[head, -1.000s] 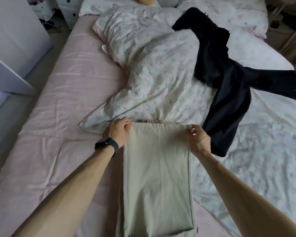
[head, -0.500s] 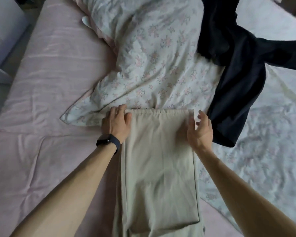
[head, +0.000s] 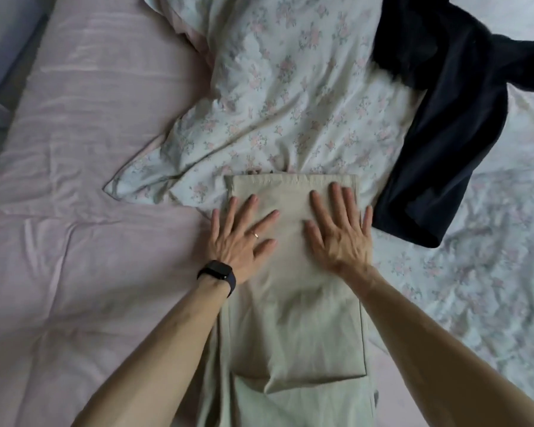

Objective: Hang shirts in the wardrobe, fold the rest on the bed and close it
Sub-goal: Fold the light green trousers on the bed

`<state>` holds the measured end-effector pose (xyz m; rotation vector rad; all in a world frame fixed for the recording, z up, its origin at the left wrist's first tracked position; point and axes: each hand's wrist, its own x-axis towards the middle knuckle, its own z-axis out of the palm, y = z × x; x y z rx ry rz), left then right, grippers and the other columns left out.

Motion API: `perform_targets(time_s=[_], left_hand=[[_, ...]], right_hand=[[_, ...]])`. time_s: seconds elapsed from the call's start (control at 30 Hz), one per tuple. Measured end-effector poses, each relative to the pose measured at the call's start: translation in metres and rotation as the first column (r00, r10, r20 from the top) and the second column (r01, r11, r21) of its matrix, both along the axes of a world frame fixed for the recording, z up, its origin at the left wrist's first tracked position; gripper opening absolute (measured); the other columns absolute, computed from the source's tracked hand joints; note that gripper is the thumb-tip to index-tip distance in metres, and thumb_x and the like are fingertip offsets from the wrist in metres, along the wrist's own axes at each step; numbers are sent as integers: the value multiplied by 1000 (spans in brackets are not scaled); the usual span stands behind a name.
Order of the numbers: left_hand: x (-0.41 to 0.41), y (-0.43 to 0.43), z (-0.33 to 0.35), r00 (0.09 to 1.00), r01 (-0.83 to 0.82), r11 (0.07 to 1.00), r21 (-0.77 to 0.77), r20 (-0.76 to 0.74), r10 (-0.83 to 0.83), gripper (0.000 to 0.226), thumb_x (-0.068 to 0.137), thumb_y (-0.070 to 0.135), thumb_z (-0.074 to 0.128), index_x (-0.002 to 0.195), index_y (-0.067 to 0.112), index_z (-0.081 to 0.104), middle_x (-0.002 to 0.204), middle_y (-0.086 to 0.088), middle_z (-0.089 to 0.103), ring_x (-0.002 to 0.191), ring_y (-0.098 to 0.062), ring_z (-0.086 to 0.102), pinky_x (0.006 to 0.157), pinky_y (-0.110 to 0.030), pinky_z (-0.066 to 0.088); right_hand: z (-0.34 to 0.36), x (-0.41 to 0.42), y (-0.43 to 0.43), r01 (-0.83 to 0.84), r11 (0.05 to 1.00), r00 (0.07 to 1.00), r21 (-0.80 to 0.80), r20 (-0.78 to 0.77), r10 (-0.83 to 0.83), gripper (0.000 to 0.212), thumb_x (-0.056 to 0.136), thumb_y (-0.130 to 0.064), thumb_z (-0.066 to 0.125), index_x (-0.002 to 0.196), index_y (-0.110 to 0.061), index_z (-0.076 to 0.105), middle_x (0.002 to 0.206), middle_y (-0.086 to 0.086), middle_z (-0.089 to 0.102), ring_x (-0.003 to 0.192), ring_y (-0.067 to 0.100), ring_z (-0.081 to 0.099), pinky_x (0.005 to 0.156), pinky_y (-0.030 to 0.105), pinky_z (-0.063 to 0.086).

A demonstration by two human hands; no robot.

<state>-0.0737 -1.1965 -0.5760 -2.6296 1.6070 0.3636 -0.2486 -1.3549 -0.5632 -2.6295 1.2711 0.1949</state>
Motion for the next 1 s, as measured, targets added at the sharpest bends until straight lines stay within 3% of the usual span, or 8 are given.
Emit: perform_targets(time_s=[0.13, 0.23, 0.3, 0.5, 0.67, 0.77, 0.9, 1.0], left_hand=[[-33, 16, 27, 968, -167, 984, -56, -197, 153, 59, 101, 52, 31, 156, 46, 10, 167, 8, -7, 153, -18, -11, 121, -57, 0], [-74, 69, 59, 935, -241, 944, -226, -313, 164, 59, 99, 48, 36, 155, 29, 33, 167, 1, 13, 154, -20, 8, 120, -58, 8], [-108, 115, 73, 937, -229, 929, -291, -325, 129, 61, 98, 46, 39, 155, 26, 33, 166, -1, 15, 154, -22, 12, 119, -58, 11], [-186, 197, 72, 968, -7, 988, -154, -250, -32, 58, 101, 44, 33, 157, 37, 20, 167, 1, 12, 154, -28, 11, 118, -62, 18], [-154, 214, 25, 989, 37, 996, 83, -149, -24, 62, 99, 44, 34, 155, 49, 10, 166, 17, 4, 154, -16, 10, 115, -67, 7], [-139, 215, 18, 991, 78, 991, 111, -121, -64, 63, 98, 44, 35, 156, 46, 10, 166, 18, 4, 153, -12, 9, 118, -62, 3], [-144, 236, 37, 993, -80, 992, 93, -84, 88, 64, 99, 46, 28, 159, 28, 12, 167, 7, 5, 154, -20, 4, 119, -60, 5], [-148, 255, 56, 998, -21, 999, -24, -66, 20, 68, 98, 46, 35, 158, 20, 21, 167, -6, 13, 154, -23, 9, 120, -58, 8]], right_hand=[[23, -24, 30, 262, 955, 958, 135, 84, -275, 61, 102, -61, 12, 158, -43, -7, 168, -1, -17, 153, 20, -21, 121, 62, -5], [55, -65, 104, 175, 978, 961, 117, 194, -195, 61, 104, -57, 18, 160, -37, 5, 169, -1, -8, 154, 18, -14, 122, 58, -3], [73, -94, 162, 98, 987, 968, 128, 218, -124, 59, 104, -53, 23, 160, -34, 18, 169, 0, 1, 156, 21, -4, 122, 57, 2], [79, -141, 262, -74, 975, 991, 209, 124, 48, 55, 106, -48, 18, 158, -33, 25, 168, 4, 11, 155, 26, 7, 122, 59, 8], [31, -169, 234, -62, 984, 990, 170, -112, 82, 56, 103, -49, 24, 157, -35, 29, 167, -4, 15, 154, 17, 13, 120, 61, 9], [19, -180, 218, -28, 985, 983, 171, -172, 58, 58, 102, -50, 21, 158, -36, 24, 167, -7, 13, 154, 15, 11, 121, 61, 7], [28, -196, 223, 173, 969, 967, 174, -218, -134, 63, 99, -54, 4, 159, -35, -4, 169, -4, -5, 155, 17, -8, 121, 61, -1], [49, -208, 236, 172, 977, 979, 125, -129, -156, 70, 100, -52, 18, 161, -20, 7, 169, 6, 5, 156, 22, -1, 122, 60, 5]])
